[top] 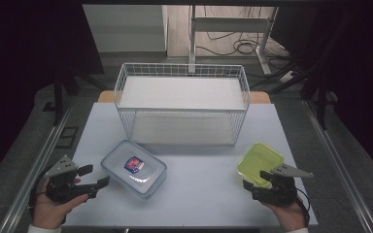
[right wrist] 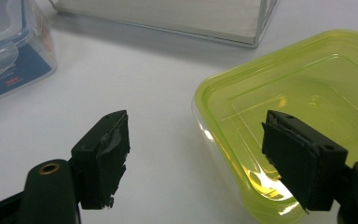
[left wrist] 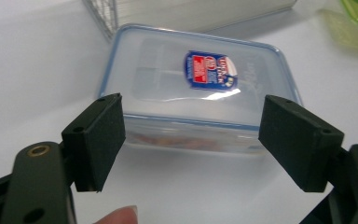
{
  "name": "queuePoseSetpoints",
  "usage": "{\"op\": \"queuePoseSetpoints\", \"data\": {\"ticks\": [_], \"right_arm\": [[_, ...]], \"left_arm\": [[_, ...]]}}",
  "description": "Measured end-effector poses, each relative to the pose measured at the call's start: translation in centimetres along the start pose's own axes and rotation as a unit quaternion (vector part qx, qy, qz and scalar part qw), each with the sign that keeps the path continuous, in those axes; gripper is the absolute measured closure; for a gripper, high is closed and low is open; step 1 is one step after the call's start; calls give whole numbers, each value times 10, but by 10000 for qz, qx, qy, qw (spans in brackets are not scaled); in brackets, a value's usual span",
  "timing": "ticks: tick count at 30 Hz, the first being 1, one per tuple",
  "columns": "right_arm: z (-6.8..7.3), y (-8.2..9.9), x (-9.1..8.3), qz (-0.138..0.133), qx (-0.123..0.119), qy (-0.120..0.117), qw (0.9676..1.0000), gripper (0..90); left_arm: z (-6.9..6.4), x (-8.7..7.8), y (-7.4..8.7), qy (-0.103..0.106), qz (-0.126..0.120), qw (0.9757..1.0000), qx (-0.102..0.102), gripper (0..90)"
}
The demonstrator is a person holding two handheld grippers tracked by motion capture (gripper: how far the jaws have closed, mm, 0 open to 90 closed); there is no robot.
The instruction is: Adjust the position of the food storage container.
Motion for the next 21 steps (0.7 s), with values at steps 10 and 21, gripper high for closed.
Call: {"op": "queuePoseSetpoints", "data": {"ticks": [10, 21], "right_arm": [[1, 0, 1, 6, 22, 21, 10000, 234], [0, 1, -1, -19, 27, 66, 10000, 234]], "left_arm": [[25, 8, -12, -89, 141, 9996, -234, 666], [68, 52, -19, -334, 908, 9950, -254, 900]]}}
Point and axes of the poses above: each handheld gripper's, and its own axes: x roughly forward along the jaws, y roughly out of its underside, z roughly to its left, the point moved 6 cm from there along x, roughly forward along the jaws, and after that the axes turned 9 degrees about -y, right-handed, at the moved point
